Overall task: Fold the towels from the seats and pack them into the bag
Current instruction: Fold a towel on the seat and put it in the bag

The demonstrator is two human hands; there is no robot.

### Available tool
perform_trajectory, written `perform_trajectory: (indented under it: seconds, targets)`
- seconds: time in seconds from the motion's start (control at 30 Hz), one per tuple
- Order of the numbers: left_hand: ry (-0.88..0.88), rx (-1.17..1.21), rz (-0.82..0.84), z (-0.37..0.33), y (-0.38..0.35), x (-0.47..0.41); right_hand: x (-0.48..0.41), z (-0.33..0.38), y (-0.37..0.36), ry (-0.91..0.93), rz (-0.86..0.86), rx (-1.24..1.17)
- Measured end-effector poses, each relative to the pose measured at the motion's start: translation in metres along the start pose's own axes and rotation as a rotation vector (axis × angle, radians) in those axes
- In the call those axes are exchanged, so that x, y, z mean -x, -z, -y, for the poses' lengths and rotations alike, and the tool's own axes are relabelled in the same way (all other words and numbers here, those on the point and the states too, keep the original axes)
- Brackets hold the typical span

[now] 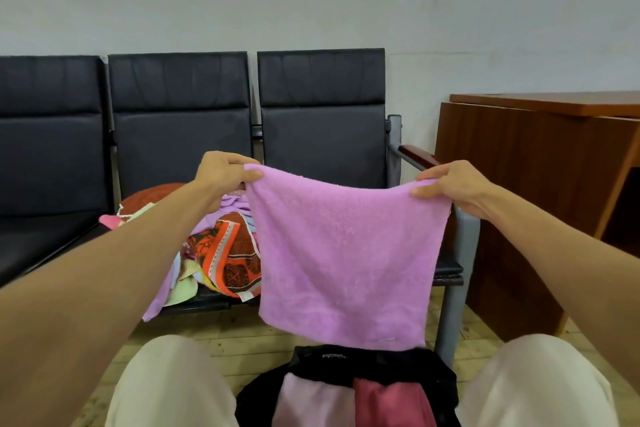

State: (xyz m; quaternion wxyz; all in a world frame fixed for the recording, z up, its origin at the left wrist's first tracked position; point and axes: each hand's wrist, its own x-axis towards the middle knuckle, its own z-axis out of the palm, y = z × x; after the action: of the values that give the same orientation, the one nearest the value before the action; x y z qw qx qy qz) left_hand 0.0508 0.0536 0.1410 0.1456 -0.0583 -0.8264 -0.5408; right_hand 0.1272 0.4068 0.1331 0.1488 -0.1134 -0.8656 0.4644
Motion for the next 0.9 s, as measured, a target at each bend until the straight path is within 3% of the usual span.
perform_trajectory:
  seconds: [0.07,0.27,0.6,0.9]
  targets:
    - [-0.014,-0.056,-0.044,0.000,0.001,0.000,0.000,-0.001,0.000,0.034,0.035,0.175]
    - [-0.184,-0.254,-0.159,-0.007,-0.002,-0.001,-0.009,0.001,0.002,0.192,-0.142,0.478]
    - [-0.189,-0.292,-0.237,-0.015,-0.009,-0.007,-0.017,0.002,0.003,0.277,-0.386,0.690]
    - [-0.143,-0.340,-0.227,-0.009,-0.027,-0.024,-0.046,0.005,-0.002,0.148,-0.331,0.528]
